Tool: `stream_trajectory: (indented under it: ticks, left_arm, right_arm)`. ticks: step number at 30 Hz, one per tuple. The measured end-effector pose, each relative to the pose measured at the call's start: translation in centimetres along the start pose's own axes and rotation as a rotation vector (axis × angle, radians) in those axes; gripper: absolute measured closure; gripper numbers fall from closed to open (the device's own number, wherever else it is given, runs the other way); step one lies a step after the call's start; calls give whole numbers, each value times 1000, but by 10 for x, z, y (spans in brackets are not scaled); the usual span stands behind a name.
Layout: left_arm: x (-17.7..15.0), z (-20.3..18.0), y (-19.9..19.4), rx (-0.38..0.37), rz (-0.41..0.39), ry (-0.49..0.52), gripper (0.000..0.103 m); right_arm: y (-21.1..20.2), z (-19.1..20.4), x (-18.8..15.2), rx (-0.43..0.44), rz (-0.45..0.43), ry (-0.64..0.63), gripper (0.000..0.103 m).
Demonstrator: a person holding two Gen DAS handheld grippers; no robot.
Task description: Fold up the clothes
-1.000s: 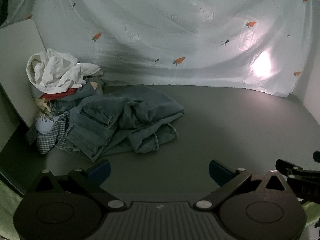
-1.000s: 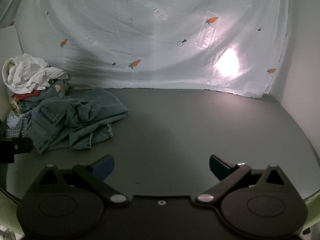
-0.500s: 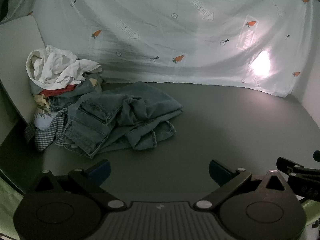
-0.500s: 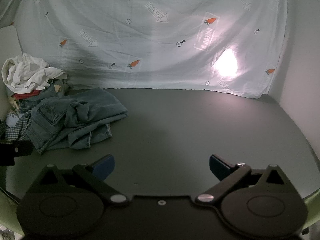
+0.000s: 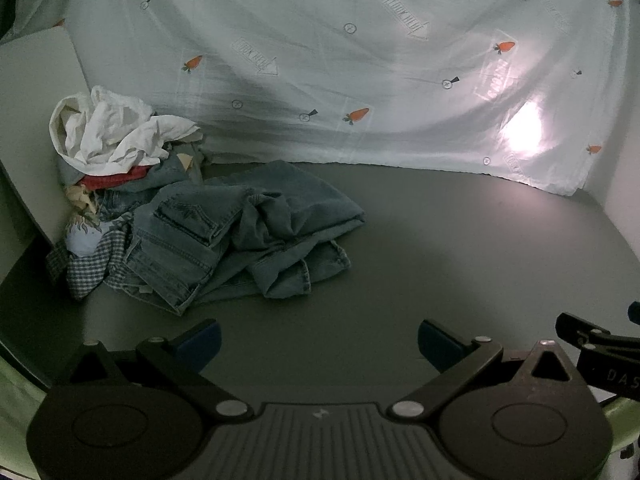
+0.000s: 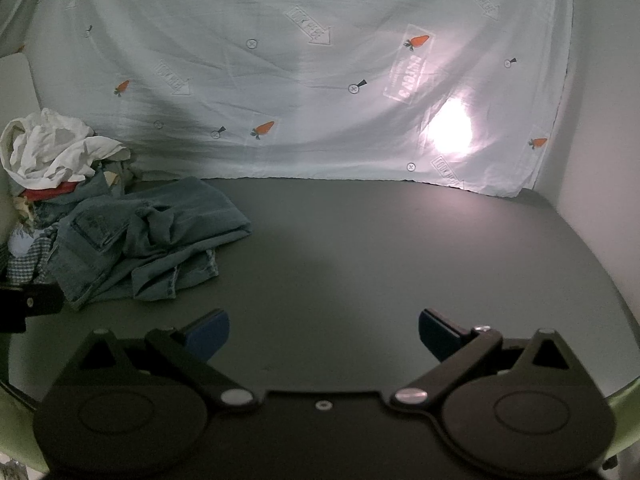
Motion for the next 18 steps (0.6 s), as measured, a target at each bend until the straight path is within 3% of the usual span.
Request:
stream_trajectory:
  ticks: [10, 18]
  left_arm:
    - [2, -6, 6, 17, 4, -28, 0]
    - [5, -31, 11, 31, -9, -40, 0]
  right_arm:
    - [7, -11, 2, 20, 3, 3, 1]
    - [17, -43, 4, 30, -25, 28, 1]
Point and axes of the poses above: each gripper's, at about its wrist camera, not at the fingertips, and y roughly the way its jaws point, z to its left, x to its top, the point moved 2 cm from there along y, roughly the way its jaws point, and after that the axes turned 12 degrees about -y, right-handed, at the moved point
